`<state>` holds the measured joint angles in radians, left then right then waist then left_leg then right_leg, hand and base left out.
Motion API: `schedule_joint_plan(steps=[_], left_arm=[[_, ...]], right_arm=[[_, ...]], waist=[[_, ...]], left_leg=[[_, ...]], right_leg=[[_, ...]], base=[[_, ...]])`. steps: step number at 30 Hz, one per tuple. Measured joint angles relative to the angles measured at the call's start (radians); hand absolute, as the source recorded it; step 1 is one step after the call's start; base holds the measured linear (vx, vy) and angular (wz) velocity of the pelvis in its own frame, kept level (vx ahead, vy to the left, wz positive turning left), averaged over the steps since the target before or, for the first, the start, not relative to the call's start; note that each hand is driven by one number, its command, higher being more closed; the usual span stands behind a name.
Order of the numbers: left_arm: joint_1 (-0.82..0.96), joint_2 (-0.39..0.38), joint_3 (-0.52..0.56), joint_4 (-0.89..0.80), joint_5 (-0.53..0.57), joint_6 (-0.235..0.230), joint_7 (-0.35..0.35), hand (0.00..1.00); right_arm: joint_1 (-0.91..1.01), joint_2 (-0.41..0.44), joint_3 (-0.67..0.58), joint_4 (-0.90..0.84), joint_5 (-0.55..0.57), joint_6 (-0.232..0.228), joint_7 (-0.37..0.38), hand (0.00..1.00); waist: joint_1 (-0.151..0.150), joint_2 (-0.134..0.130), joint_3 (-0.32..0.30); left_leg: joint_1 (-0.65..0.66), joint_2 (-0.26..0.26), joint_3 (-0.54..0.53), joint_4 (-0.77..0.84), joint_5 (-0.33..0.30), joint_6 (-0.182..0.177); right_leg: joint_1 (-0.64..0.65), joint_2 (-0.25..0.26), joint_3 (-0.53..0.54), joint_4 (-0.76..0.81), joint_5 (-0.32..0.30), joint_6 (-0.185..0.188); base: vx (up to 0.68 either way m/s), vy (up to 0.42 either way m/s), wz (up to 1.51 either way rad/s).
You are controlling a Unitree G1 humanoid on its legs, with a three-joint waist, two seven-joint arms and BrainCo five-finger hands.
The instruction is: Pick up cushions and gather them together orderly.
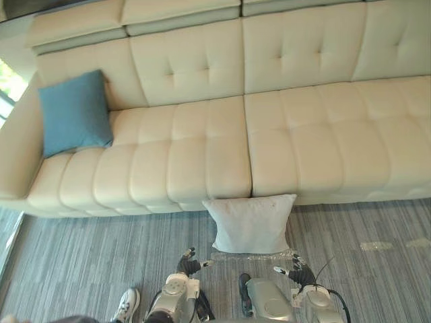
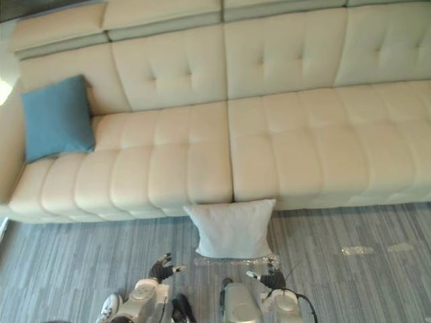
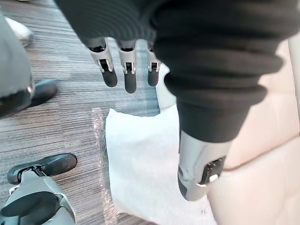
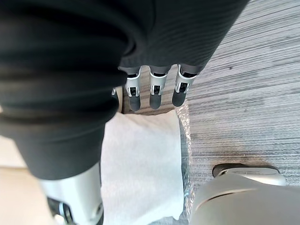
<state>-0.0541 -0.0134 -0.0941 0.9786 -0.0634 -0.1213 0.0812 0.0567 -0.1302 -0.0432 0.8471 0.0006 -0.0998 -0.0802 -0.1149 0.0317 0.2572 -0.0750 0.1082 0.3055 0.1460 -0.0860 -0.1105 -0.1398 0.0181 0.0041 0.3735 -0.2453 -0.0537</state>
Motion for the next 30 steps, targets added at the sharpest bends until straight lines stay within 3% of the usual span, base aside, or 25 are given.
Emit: schedule_joint_plan(steps=[1,2,6,13,19,28,30], left_arm=[[-0.001,0.000,0.000,0.004,0.000,0.000,0.000,0.00],[-0.008,0.010,0.003,0.018,0.000,0.000,0.000,0.00],[-0.009,0.038,0.009,0.023,0.002,0.000,-0.002,0.00],[0.018,0.094,0.010,0.035,0.002,0.000,0.001,0.00],[0.029,0.067,0.020,0.042,0.003,0.000,0.000,0.00],[0.036,0.056,0.020,0.053,0.004,0.000,0.001,0.00],[0.051,0.044,0.019,0.054,0.005,0.000,0.000,0.00]], right_arm=[[0.000,-0.001,0.000,0.001,0.000,0.000,0.000,0.00],[-0.006,0.004,0.006,0.017,0.000,0.000,-0.001,0.00],[-0.020,0.009,0.012,0.057,-0.001,-0.002,-0.001,0.00],[-0.059,0.019,0.034,0.091,-0.001,-0.004,0.003,0.00],[-0.070,0.018,0.047,0.111,-0.001,-0.004,0.011,0.00],[-0.065,0.016,0.047,0.125,-0.004,-0.004,0.021,0.00],[-0.055,0.011,0.032,0.126,-0.004,-0.005,0.021,0.00]], waist=[[0.000,0.002,-0.001],[0.001,-0.015,-0.006],[0.002,-0.039,-0.020],[0.007,-0.029,-0.022],[0.013,-0.020,-0.026],[0.035,-0.015,-0.032],[0.036,0.005,-0.053]], left_leg=[[0.006,-0.002,0.000,-0.019,0.023,0.007],[0.024,-0.020,0.013,-0.054,0.050,0.020],[0.033,-0.056,0.064,-0.097,0.040,0.039],[0.107,-0.053,0.094,-0.129,0.035,0.045],[0.113,-0.051,0.094,-0.144,0.037,0.043],[0.114,-0.054,0.082,-0.146,0.070,0.036],[0.122,-0.054,0.059,-0.178,0.087,0.036]], right_leg=[[-0.001,0.005,0.008,0.004,-0.004,0.006],[-0.005,0.002,0.043,0.011,-0.012,0.028],[-0.004,-0.030,0.083,-0.048,0.004,0.070],[0.016,-0.032,0.062,-0.021,0.040,0.124],[0.005,-0.023,0.058,-0.017,0.045,0.117],[0.072,-0.029,0.040,-0.147,0.073,0.070],[0.077,-0.027,0.014,-0.158,0.079,0.061]], base=[[0.17,0.225,-0.75],[0.17,0.206,-0.48],[0.16,0.199,-0.28],[0.09,0.057,-0.22],[0.02,-0.029,-0.09],[-0.05,-0.029,0.00],[-0.10,-0.038,0.20]])
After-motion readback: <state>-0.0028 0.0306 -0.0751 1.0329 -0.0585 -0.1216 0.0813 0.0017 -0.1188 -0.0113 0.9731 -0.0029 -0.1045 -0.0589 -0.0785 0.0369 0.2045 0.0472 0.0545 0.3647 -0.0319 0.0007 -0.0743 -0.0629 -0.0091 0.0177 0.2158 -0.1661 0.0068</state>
